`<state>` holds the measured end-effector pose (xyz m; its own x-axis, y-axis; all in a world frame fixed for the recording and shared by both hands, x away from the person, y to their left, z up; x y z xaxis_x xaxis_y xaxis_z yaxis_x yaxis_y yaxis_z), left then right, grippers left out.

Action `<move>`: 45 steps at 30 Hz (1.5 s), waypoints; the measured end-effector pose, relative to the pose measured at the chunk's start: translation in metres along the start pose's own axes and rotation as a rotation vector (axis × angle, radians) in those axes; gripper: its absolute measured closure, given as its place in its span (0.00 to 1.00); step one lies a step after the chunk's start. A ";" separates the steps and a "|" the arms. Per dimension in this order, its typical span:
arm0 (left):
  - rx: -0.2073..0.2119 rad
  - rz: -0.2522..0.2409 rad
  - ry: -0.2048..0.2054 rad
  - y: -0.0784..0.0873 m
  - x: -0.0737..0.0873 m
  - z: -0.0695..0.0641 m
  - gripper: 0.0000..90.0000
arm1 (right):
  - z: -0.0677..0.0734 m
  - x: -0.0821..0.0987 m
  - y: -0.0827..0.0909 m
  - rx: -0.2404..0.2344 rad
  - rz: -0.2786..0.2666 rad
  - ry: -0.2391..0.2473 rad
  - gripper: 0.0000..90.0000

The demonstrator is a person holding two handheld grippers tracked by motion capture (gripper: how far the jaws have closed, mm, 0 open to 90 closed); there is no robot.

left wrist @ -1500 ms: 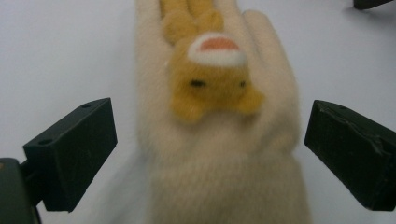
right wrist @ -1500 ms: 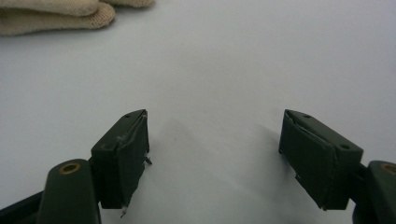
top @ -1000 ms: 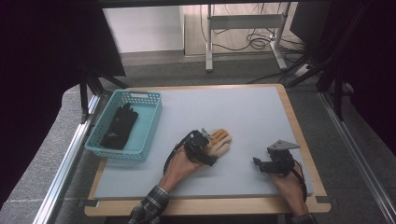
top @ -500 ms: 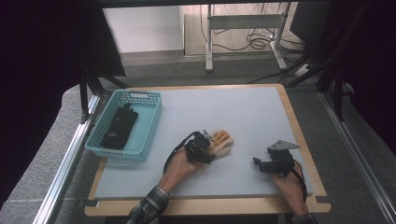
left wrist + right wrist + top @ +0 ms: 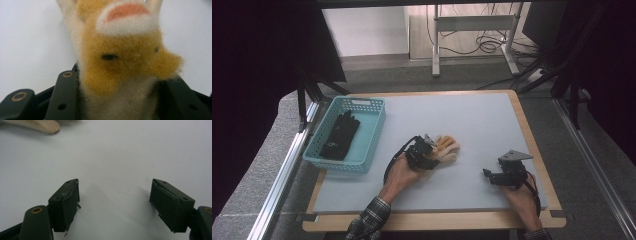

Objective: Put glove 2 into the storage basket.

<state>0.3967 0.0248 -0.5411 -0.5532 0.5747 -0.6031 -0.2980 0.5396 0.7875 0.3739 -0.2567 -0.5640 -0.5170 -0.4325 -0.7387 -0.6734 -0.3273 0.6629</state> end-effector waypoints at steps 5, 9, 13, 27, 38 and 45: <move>-0.030 -0.017 0.017 0.017 -0.004 0.010 0.60 | 0.000 0.000 0.000 0.000 0.000 0.000 0.26; -0.062 -0.047 0.038 0.038 -0.007 0.023 0.72 | 0.000 0.000 0.000 0.000 0.000 0.000 0.26; -0.077 -0.075 0.073 0.056 -0.008 0.035 0.74 | 0.000 0.000 0.000 0.001 0.000 0.000 0.26; -0.191 -0.132 0.143 0.117 -0.006 0.072 0.86 | 0.000 0.000 0.000 0.001 0.000 -0.001 0.25; -0.333 -0.169 0.260 0.175 0.011 0.121 0.87 | 0.000 0.000 0.000 0.002 0.000 -0.001 0.25; -0.408 -0.166 0.329 0.194 0.028 0.149 0.87 | 0.000 0.000 0.000 0.001 0.000 -0.002 0.25</move>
Point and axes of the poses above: each handheld gripper's, and its own axes: y roughly backward along the jaws, x roughly out of its underside, z roughly to its left, the point moved 5 cm from there along -y, roughly forward along the jaws, and after that the axes turned 6 degrees about x, right-handed, at the moved point
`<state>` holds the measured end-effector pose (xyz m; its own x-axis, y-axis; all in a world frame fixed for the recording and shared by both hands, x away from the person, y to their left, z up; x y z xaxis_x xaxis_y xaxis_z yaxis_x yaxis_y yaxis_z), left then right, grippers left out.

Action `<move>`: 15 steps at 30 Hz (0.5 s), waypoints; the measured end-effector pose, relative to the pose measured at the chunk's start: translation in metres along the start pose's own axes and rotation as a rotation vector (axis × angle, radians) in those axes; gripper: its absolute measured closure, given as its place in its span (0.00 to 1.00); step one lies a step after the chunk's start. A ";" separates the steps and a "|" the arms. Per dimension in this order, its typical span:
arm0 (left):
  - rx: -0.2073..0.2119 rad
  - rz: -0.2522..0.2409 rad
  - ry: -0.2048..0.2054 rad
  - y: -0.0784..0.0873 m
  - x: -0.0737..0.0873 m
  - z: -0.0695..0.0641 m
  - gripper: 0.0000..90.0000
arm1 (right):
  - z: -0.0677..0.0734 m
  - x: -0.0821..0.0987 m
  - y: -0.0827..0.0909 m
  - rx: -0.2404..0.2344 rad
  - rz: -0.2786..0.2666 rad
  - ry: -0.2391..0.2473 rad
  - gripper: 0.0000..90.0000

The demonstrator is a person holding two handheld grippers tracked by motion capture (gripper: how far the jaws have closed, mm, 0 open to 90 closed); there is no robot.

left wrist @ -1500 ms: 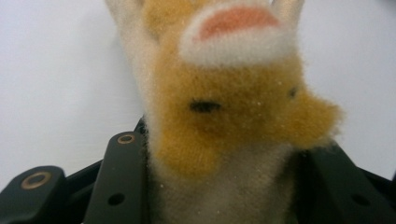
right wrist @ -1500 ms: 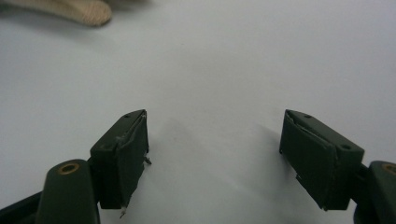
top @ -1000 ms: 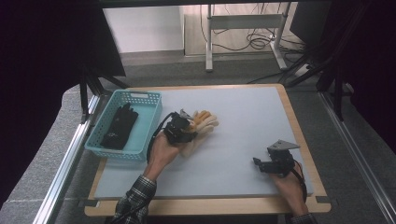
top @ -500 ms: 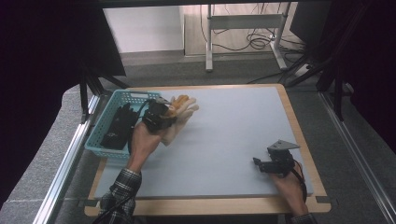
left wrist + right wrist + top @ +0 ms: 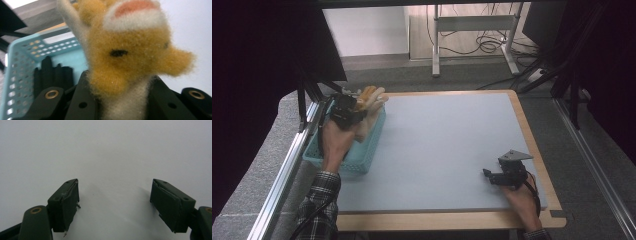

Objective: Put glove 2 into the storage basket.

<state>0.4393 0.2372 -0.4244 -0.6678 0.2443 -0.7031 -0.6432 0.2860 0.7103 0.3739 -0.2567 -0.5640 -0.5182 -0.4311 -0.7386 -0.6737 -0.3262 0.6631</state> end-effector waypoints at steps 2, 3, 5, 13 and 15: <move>-0.014 0.008 0.016 -0.003 0.003 0.008 0.87 | 0.000 0.000 0.000 0.000 0.000 0.000 0.25; -0.020 0.012 0.024 -0.005 0.005 0.013 0.87 | 0.000 0.000 0.000 0.000 0.000 0.000 0.25; -0.027 0.024 0.043 -0.012 0.008 0.020 0.87 | 0.000 0.000 0.000 0.000 0.000 0.000 0.25; -0.017 0.078 0.137 -0.050 0.030 0.045 0.86 | 0.000 0.000 0.000 0.000 0.000 -0.001 0.25; -0.008 0.091 0.153 -0.059 0.035 0.047 0.86 | 0.000 0.000 0.000 0.000 0.000 -0.001 0.25</move>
Point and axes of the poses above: each handheld gripper's, and its own axes: y roughly backward along the jaws, x roughly out of its underside, z roughly to its left, the point moved 5 cm from there along -y, roughly forward along the jaws, and after that the axes turned 6 degrees about x, right-handed, at the moved point
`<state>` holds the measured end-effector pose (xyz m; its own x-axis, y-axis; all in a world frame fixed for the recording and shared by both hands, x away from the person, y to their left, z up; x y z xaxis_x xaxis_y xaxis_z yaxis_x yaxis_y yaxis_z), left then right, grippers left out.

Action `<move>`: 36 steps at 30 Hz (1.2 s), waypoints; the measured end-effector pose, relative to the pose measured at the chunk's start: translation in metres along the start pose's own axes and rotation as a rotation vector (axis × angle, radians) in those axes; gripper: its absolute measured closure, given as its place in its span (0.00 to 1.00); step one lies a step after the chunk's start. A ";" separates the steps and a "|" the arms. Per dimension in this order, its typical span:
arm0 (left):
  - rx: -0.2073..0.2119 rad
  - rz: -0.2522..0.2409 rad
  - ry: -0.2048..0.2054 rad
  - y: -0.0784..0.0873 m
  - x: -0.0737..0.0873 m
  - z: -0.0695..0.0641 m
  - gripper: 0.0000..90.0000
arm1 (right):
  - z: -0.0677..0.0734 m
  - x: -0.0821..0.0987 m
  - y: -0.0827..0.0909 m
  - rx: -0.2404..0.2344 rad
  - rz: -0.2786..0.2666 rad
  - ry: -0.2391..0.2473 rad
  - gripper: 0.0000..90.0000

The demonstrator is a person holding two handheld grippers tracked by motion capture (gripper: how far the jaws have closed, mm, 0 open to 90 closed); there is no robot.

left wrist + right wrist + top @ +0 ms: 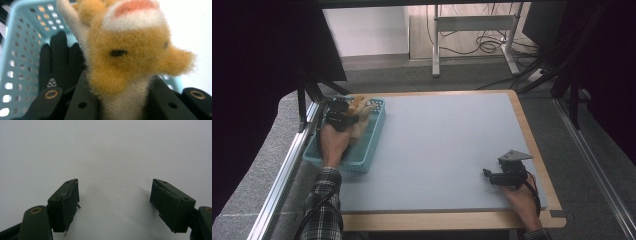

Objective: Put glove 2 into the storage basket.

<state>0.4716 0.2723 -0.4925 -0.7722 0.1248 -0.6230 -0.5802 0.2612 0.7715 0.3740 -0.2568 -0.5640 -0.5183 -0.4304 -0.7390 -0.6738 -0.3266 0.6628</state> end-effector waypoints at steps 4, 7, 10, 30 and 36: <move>0.025 0.050 0.011 -0.023 0.009 0.001 0.86 | 0.000 0.000 0.000 0.000 0.000 0.000 0.25; 0.035 0.097 0.000 -0.036 0.014 0.000 0.85 | 0.000 0.000 0.000 0.000 0.000 0.000 0.25; 0.040 0.121 -0.009 -0.043 0.015 -0.003 0.84 | 0.000 0.000 0.000 0.000 0.000 0.000 0.25; 0.079 0.142 -0.008 -0.020 0.006 -0.002 0.14 | 0.000 0.000 0.000 0.000 0.000 0.000 0.25; 0.009 0.163 -0.052 -0.021 0.011 -0.002 0.38 | 0.000 0.000 0.000 0.000 0.000 0.000 0.25</move>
Point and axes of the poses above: each handheld gripper's, and its own axes: y roughly backward along the jaws, x roughly out of its underside, z roughly to its left, the point moved 5 cm from there along -y, roughly forward along the jaws, and after that the axes turned 6 degrees about x, right-handed, at the moved point
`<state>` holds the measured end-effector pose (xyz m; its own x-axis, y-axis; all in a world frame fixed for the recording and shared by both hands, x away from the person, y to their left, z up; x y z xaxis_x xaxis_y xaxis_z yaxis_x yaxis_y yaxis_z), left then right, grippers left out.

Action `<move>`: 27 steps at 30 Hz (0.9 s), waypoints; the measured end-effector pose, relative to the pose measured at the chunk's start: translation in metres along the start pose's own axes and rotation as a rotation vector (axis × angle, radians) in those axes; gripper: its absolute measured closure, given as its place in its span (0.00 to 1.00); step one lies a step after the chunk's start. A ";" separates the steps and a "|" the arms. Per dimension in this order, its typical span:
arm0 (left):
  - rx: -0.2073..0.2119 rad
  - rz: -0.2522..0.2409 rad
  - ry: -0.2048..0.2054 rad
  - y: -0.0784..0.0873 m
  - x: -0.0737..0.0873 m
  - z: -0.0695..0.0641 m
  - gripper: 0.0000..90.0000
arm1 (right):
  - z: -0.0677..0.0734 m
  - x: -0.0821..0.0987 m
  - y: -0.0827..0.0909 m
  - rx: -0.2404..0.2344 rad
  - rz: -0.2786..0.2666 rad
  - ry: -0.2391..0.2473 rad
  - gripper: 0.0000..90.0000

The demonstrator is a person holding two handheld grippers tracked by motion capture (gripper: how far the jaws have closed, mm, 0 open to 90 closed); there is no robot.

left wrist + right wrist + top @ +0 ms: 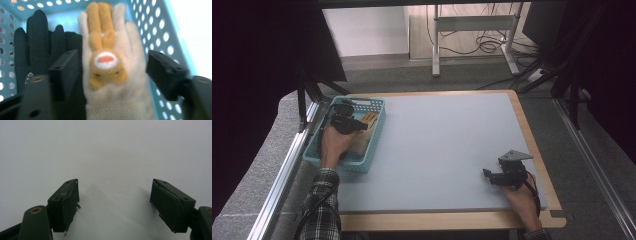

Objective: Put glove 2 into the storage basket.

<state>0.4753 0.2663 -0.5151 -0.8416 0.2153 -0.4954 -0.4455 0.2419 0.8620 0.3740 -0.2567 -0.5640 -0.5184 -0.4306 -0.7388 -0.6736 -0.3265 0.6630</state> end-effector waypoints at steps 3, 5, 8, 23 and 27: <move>-0.010 0.020 -0.005 -0.010 0.004 0.001 0.56 | 0.000 0.000 0.000 0.000 0.000 0.001 0.25; -0.014 0.017 0.010 -0.014 0.004 0.002 0.64 | 0.000 0.000 0.000 0.000 0.000 0.000 0.25; 0.034 -0.008 0.036 -0.008 0.001 -0.001 0.71 | 0.000 0.000 0.000 0.000 -0.001 0.000 0.25; 0.083 -0.029 0.021 -0.009 0.004 -0.011 0.60 | 0.000 0.000 0.000 0.000 0.000 0.000 0.25; 0.067 -0.058 -0.005 -0.002 0.003 -0.010 0.48 | 0.000 0.000 0.000 0.000 0.000 0.000 0.25</move>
<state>0.4706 0.2565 -0.5175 -0.8133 0.2041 -0.5448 -0.4716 0.3170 0.8228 0.3740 -0.2568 -0.5640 -0.5183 -0.4307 -0.7389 -0.6736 -0.3267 0.6629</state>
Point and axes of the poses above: each handheld gripper's, and its own axes: y roughly backward along the jaws, x roughly out of its underside, z roughly to its left, the point moved 5 cm from there along -y, roughly forward along the jaws, and after that the axes turned 6 degrees about x, right-handed, at the moved point
